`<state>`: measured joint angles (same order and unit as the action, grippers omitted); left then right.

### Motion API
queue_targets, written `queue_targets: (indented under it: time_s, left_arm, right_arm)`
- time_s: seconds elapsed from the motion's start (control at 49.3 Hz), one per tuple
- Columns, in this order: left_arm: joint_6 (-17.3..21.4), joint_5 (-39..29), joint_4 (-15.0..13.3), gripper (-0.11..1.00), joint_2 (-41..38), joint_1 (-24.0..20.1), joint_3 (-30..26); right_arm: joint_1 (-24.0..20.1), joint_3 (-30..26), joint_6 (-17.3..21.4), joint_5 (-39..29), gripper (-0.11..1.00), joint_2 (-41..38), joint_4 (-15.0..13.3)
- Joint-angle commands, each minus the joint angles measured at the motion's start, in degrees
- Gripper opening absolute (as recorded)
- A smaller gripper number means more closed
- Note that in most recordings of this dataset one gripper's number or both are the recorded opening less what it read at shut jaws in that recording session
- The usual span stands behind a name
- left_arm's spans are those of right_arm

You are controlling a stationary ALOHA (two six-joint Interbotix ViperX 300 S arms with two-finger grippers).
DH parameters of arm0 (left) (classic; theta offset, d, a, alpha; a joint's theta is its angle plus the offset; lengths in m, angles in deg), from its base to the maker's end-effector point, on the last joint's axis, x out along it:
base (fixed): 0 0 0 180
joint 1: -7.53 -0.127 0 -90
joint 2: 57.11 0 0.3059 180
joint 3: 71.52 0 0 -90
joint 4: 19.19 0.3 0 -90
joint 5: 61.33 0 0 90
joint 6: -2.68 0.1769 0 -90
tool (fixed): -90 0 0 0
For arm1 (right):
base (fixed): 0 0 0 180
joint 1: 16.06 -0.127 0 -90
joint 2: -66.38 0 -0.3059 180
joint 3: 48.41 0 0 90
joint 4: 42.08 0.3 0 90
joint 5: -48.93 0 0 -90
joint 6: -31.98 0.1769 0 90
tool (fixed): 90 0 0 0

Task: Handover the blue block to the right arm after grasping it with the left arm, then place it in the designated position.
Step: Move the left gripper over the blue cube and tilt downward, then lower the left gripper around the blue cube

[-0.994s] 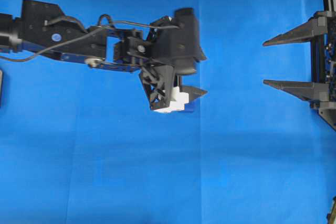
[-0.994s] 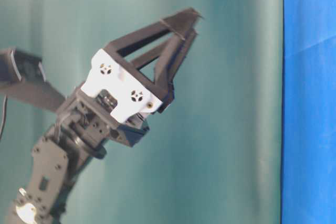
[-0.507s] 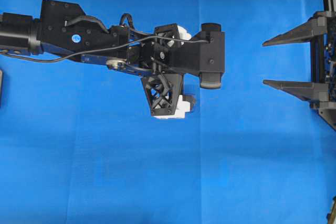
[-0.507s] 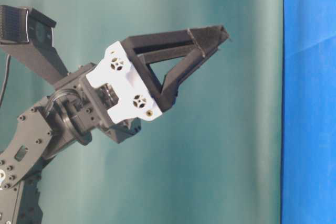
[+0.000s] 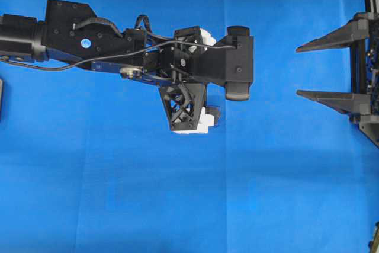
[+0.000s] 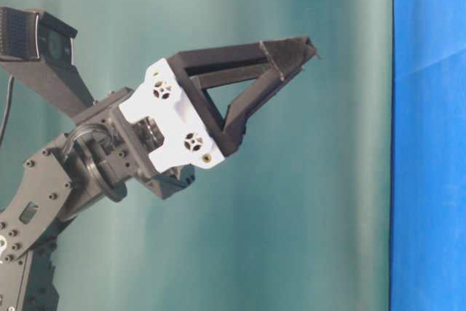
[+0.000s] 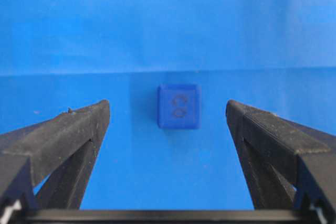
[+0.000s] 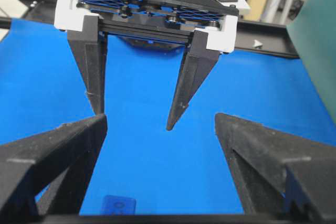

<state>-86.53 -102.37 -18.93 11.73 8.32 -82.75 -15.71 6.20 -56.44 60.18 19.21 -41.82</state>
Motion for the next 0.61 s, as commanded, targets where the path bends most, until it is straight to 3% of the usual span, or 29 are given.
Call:
queue_targets:
  time_s: [0.0,0.588]
  left_arm:
    - [0.0,0.2,0.2,0.93,1.0,0.0,-1.3]
    - [-0.2,0.2,0.3,0.93,1.0,0.0,-1.2]
  right_arm:
    - [0.1,-1.6,0.1,0.3,0.96,-0.4,0.2]
    - [0.1,-1.6,0.1,-0.2,0.96,-0.4,0.2]
